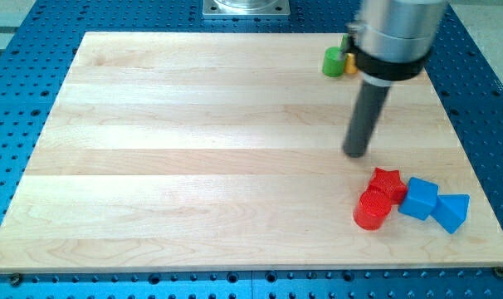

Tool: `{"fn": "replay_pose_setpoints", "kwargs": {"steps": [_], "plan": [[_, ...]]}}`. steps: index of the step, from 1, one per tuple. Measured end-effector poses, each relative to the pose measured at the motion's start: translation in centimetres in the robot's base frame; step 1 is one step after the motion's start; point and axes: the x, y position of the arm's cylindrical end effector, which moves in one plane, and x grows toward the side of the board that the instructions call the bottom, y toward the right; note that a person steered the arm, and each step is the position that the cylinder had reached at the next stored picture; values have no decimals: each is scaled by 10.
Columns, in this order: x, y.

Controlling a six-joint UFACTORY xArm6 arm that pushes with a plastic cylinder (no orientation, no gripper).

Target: Place your arm at the top right of the board

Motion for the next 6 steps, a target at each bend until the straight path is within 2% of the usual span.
{"fn": "replay_pose_setpoints", "kwargs": {"steps": [1,2,3,4,6], "plan": [[3,7],[-45,54],[-120,134],[-196,178],[-259,134]]}}
